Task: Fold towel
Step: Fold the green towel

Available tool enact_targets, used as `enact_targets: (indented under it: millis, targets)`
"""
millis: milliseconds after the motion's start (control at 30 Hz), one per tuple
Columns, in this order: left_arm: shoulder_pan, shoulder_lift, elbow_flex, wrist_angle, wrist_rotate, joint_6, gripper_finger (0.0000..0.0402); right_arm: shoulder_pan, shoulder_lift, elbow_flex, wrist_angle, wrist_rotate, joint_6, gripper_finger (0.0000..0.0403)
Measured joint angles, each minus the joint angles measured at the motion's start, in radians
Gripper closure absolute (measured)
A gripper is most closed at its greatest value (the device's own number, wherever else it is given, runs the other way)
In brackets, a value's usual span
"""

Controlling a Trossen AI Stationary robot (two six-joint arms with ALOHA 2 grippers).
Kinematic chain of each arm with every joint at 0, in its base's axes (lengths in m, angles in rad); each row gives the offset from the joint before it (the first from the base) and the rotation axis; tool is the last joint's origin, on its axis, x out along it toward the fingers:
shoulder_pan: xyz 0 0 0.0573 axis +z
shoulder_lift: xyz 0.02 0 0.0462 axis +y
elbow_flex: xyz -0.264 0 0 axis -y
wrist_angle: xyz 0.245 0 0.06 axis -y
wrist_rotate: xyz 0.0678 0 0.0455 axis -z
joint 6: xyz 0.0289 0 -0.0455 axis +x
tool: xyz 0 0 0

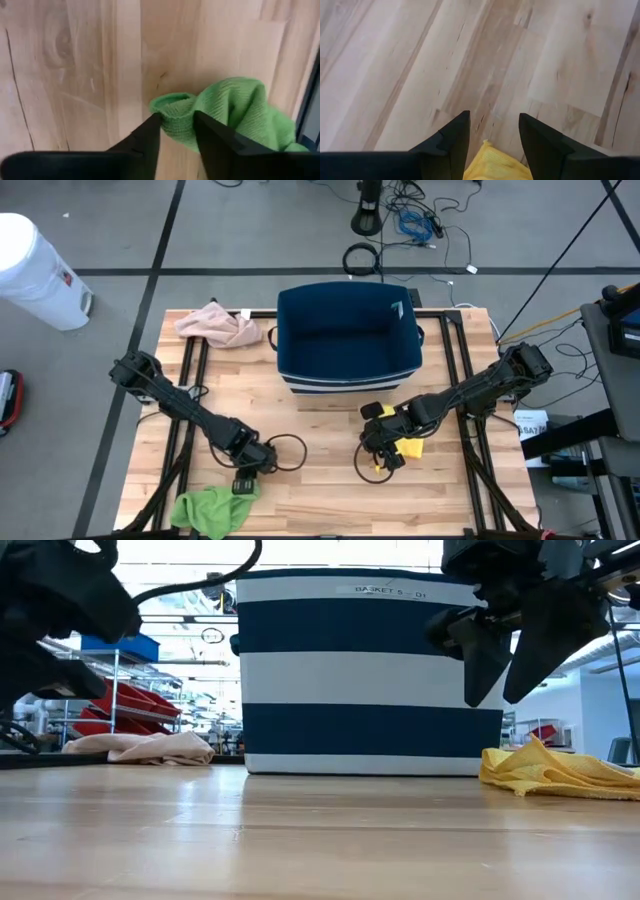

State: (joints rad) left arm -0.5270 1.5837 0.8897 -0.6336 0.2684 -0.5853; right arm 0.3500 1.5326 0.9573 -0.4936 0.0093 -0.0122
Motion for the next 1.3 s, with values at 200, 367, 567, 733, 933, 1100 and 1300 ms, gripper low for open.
enact_targets:
  millis: [200,367,567,733,933,1100,1300]
  targets:
    - [0.003,0.0,-0.016,0.008,-0.001,0.051,0.0358,0.0,0.0,0.0,0.004,0.0,-0.006,0.0245]
    - [0.03,0.0,-0.016,0.112,-0.007,0.159,0.0394,0.0,0.0,0.0,0.004,-0.001,-0.007,0.0245]
    - [0.109,0.0,0.019,0.199,-0.059,0.338,0.0397,0.007,0.0,0.0,0.012,-0.01,0.0,0.0245]
    - [0.179,0.0,0.14,0.203,-0.214,0.552,0.0398,0.025,0.0,0.0,0.072,-0.016,0.001,0.0245]
    - [0.202,0.0,0.323,0.173,-0.276,0.759,0.0399,0.047,0.0,0.0,0.152,-0.015,0.015,0.0245]
    - [0.163,0.0,0.499,0.066,-0.289,0.872,0.04,0.064,0.0,0.0,0.199,-0.013,0.019,0.0245]
    - [0.123,0.0,0.614,-0.016,-0.288,0.938,0.04,0.064,0.0,0.0,0.297,-0.01,-0.031,0.0245]
